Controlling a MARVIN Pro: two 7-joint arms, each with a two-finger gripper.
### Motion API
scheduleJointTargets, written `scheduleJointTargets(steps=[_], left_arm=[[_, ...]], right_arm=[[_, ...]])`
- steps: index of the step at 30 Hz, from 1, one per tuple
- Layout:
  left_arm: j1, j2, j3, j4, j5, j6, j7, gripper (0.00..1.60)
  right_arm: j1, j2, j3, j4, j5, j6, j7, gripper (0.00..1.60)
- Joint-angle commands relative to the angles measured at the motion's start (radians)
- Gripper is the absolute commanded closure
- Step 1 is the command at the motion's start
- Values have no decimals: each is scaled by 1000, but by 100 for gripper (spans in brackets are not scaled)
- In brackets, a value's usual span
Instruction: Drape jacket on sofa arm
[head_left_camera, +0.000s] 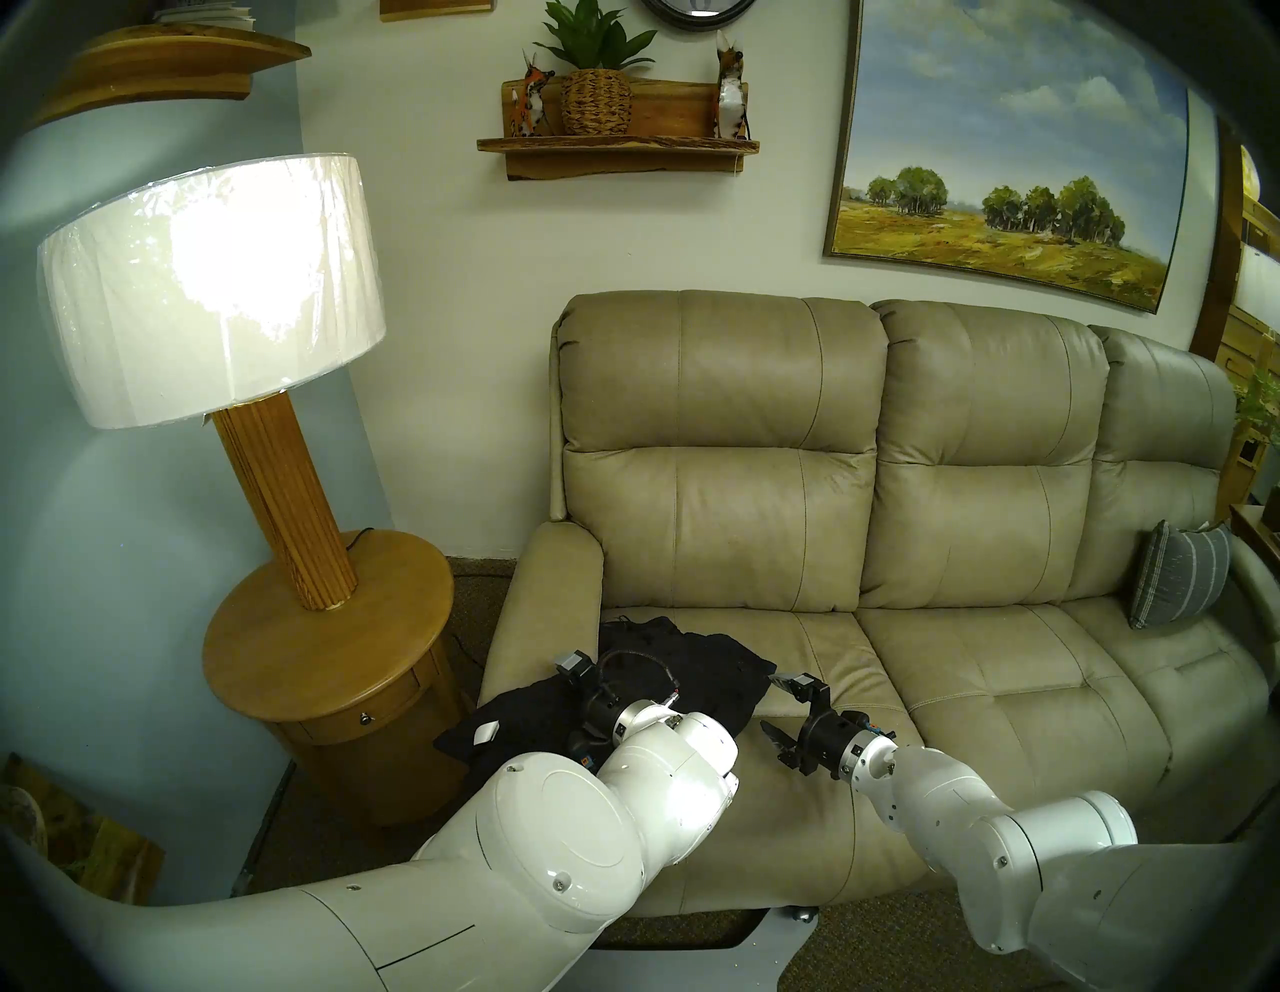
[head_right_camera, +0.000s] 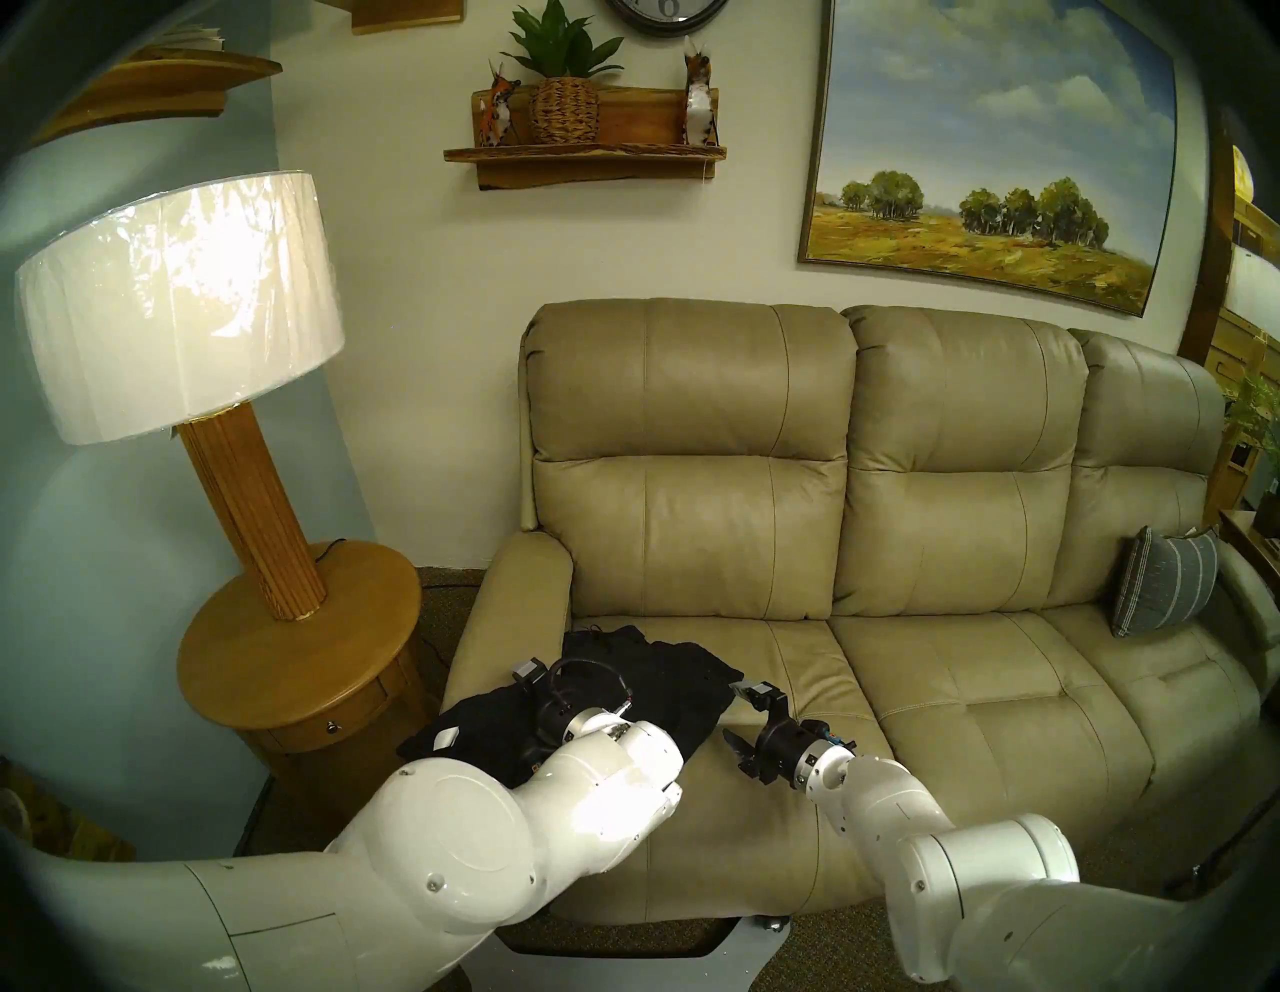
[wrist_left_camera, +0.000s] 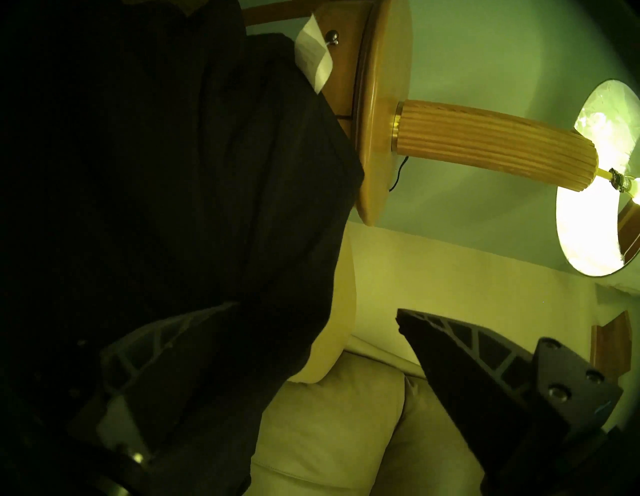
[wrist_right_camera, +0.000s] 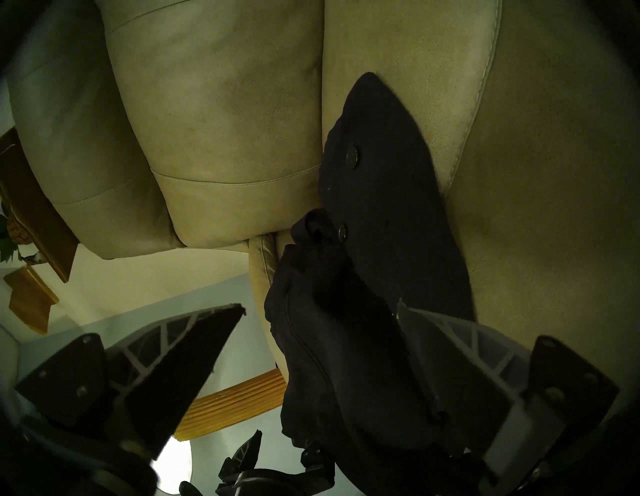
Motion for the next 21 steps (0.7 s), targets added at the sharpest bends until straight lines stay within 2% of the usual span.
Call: scheduleJointTargets(steps=[1, 10, 21], left_arm=[[-26, -3, 71, -3, 61, 16, 47, 0], [-2, -3, 116, -3, 98, 24, 141, 0], [5, -3, 175, -3, 149, 49, 245, 0]], right_arm=[[15, 11, 9, -7, 6, 5, 7, 0], [22, 14, 22, -10, 8, 11, 5, 0], [23, -26, 29, -15, 7, 30, 10, 0]])
